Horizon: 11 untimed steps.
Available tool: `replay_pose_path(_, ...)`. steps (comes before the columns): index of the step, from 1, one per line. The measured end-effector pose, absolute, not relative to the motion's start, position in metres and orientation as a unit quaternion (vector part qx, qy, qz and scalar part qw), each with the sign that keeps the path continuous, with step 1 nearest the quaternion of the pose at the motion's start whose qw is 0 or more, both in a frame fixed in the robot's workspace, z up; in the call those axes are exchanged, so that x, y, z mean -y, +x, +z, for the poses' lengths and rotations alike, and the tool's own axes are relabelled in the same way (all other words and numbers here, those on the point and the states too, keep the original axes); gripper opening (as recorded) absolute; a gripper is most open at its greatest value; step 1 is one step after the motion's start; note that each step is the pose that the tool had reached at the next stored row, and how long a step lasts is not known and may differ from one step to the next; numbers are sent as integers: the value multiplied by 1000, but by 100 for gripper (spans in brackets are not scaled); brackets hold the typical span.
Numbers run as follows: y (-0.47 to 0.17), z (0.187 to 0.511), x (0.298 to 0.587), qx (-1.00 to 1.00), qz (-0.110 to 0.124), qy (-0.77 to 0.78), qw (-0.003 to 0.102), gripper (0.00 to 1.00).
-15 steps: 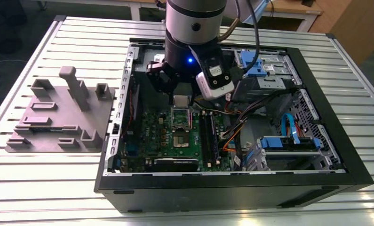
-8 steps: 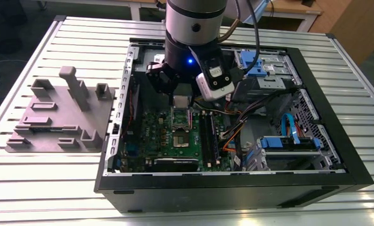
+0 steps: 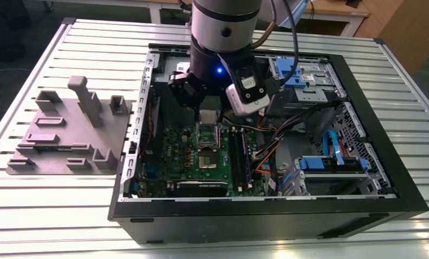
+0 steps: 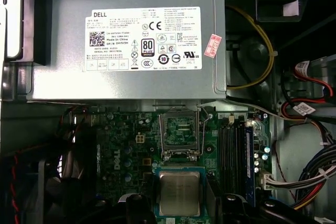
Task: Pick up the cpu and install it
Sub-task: 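Place the cpu into insertion slot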
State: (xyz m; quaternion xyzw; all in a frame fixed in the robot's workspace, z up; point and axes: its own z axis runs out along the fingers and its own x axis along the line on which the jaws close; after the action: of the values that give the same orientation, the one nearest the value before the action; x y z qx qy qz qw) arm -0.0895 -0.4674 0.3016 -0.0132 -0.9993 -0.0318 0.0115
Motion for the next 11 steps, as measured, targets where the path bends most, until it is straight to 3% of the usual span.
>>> replay_pose_path(11,-88,301,468,999,-32,-13,11,47)
